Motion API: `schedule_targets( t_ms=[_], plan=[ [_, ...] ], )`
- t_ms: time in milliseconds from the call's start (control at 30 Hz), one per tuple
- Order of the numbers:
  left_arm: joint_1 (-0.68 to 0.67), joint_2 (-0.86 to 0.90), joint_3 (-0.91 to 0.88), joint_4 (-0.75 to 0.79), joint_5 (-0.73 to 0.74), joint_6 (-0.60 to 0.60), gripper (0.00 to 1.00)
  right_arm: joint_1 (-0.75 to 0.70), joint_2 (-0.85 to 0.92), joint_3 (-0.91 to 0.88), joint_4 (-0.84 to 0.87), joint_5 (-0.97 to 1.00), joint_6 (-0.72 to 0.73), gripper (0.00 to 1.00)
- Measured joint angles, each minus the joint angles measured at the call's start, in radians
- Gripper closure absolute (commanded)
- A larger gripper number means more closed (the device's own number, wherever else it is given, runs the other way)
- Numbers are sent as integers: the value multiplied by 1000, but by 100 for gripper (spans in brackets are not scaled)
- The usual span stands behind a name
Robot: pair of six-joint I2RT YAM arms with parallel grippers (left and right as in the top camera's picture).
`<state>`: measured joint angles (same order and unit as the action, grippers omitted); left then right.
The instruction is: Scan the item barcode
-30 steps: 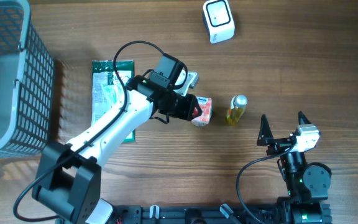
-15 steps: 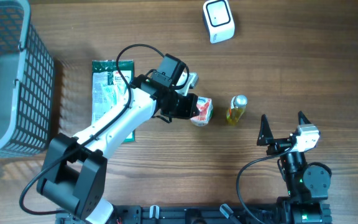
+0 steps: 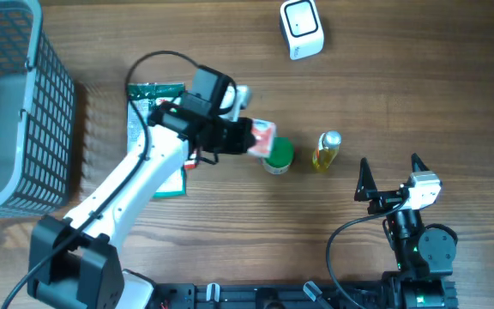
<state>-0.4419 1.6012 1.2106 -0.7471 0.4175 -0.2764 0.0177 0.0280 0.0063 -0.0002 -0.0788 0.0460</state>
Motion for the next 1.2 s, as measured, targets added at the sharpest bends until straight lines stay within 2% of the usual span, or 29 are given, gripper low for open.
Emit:
schedule_targets(
  t_ms=[133, 300, 500, 633, 667, 700, 733, 867, 1000, 1200],
  plan=[
    [69, -34, 0, -124, -282, 0, 96, 0, 0, 0, 0, 0, 0, 0],
    [58, -36, 0, -182, -620, -22, 96, 0, 1, 0, 0, 0, 0, 0],
    [-58, 45, 0, -185, -795, -28, 96, 0, 1, 0, 0, 0, 0, 0],
    [-113, 137, 0, -192, -818, -97, 96, 0, 1, 0, 0, 0, 0, 0],
    [-111, 136, 0, -192, -818, -126, 92, 0, 1, 0, 0, 0, 0, 0],
    [-105, 135, 0, -198, -814, -138, 85, 0, 1, 0, 0, 0, 0, 0],
    [-90, 134, 0, -214, -777, -130, 72, 0, 1, 0, 0, 0, 0, 0],
    [16, 133, 0, -322, -560, -1, 37, 0, 1, 0, 0, 0, 0, 0],
    [182, 133, 0, -332, -345, 156, 35, 0, 1, 0, 0, 0, 0, 0],
    [214, 133, 0, -298, -269, 196, 35, 0, 1, 0, 0, 0, 0, 0]
  ],
)
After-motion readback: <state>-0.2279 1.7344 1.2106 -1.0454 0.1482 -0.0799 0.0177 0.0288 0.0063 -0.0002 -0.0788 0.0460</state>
